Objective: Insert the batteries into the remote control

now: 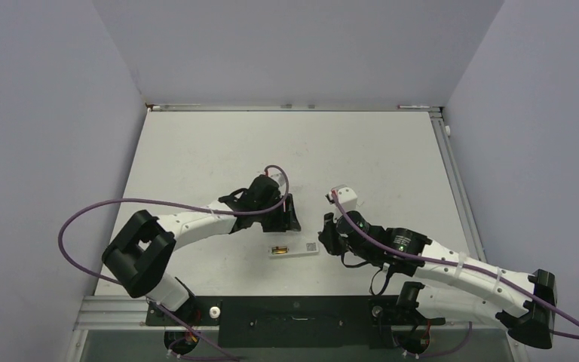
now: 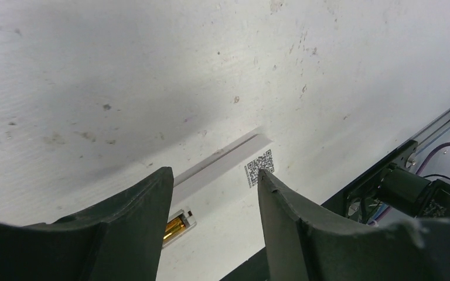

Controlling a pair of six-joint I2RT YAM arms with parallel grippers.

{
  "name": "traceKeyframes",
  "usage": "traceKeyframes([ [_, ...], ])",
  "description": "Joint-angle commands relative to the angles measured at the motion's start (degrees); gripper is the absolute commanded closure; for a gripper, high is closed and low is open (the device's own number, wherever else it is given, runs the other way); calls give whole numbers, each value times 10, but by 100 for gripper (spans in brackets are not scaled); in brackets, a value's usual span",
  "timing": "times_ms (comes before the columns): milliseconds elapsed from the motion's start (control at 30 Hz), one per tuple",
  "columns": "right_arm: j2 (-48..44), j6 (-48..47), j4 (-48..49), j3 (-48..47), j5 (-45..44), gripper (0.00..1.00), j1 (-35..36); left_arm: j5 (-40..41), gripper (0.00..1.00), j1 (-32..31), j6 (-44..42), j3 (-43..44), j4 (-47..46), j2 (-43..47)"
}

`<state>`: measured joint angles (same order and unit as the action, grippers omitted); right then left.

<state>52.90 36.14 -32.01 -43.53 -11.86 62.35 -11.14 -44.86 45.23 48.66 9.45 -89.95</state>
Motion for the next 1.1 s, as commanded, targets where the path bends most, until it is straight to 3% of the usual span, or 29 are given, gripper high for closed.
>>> traceKeyframes([
  [0,3,-38,5,-33,6,92,4,11,48,26,-20,-18,21,63],
  [633,105,-252,47,-98,87,91,10,16,43,104,9,-164,53,309],
  [1067,194,-434,113,-105,161,92,11,19,40,121,33,-239,60,406],
])
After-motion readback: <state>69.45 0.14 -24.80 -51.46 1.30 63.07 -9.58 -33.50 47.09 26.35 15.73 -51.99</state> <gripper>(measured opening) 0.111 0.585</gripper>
